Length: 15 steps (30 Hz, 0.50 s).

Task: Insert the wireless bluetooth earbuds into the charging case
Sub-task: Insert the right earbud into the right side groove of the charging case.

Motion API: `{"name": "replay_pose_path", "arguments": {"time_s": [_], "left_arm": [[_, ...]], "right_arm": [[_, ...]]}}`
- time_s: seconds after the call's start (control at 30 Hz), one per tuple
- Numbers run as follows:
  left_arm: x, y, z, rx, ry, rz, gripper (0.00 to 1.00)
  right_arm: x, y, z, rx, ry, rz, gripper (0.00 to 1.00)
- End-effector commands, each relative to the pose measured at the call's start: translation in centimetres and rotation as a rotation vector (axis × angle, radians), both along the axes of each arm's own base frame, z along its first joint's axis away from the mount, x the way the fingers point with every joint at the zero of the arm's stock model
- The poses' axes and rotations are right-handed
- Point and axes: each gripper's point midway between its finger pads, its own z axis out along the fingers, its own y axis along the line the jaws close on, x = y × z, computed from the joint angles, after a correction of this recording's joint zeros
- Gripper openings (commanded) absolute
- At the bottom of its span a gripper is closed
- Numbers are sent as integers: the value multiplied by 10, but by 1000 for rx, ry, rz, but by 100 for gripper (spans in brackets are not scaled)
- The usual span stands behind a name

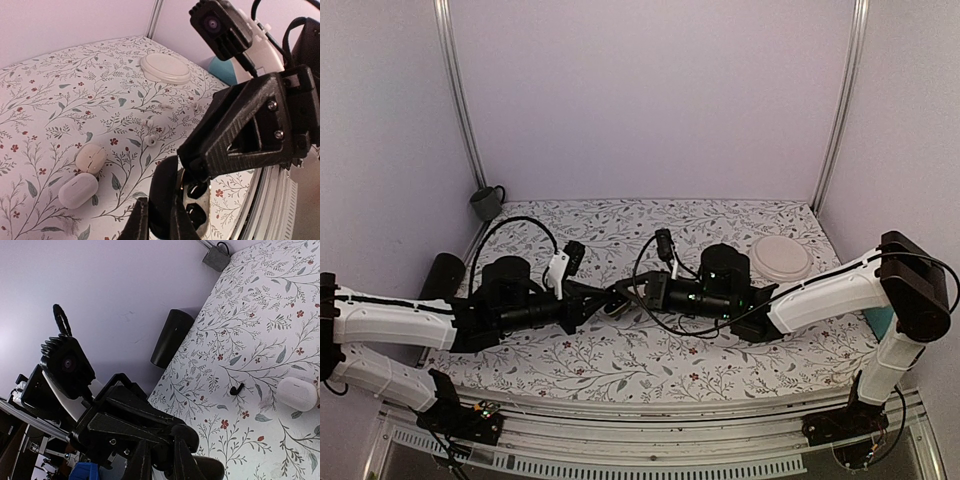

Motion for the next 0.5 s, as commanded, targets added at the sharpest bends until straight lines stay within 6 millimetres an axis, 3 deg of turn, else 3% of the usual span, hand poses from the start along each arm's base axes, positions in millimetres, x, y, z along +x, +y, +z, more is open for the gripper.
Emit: {"name": "replay_pose_path", "arguments": {"time_s": [0.0, 0.47], "left_arm": [[6, 2, 35, -69, -82, 29, 0], [8, 5, 35, -52, -96, 44, 0]], "right_arm": [[5, -13, -25, -93, 20, -47, 13], [4, -12, -35, -190, 1, -65, 13]]}}
